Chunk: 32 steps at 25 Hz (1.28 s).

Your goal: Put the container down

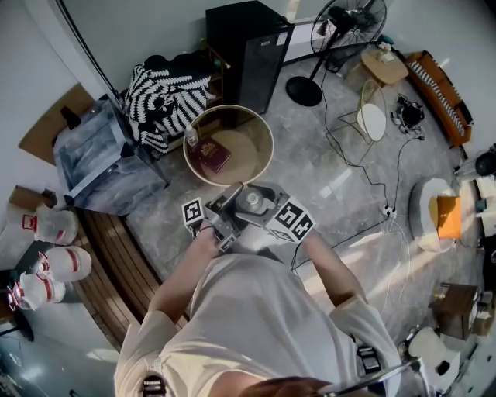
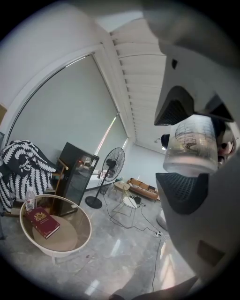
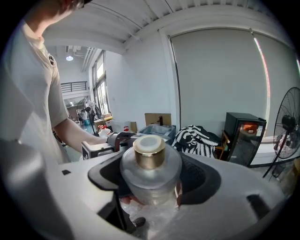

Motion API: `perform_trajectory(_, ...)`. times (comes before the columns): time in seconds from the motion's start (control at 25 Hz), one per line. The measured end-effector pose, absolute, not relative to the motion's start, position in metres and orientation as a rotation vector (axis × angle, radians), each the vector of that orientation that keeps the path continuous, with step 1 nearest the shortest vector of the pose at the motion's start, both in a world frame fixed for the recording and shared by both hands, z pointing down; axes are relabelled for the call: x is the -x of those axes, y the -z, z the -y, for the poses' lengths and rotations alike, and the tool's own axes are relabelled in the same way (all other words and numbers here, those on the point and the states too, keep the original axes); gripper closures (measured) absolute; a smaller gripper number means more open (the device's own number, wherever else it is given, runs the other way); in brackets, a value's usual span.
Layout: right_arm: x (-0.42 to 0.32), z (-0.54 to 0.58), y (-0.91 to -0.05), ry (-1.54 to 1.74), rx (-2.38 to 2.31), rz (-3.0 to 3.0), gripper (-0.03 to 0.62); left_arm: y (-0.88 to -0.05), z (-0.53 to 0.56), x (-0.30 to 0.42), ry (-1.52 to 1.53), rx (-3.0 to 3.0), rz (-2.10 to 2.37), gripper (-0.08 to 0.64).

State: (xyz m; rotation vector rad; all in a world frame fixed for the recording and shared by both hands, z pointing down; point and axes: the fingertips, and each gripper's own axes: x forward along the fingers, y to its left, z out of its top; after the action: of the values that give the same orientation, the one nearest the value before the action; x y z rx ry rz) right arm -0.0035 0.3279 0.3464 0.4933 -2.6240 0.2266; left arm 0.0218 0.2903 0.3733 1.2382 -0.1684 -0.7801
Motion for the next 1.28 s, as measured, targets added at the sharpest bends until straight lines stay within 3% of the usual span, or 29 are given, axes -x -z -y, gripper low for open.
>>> perform_trajectory(0.76,0.03,-0.312,-0.357,-0.27,-0.503,2.637,0.253,-0.385,-0.276,0.005,0.771,-1.214,0.186,0.253)
perform_trajectory(1.28,0.003,-0.224,-0.373,-0.277,-0.394,2.627,0.253,-0.402,-0.186,-0.019,0.814,-1.191,0.241,0.253)
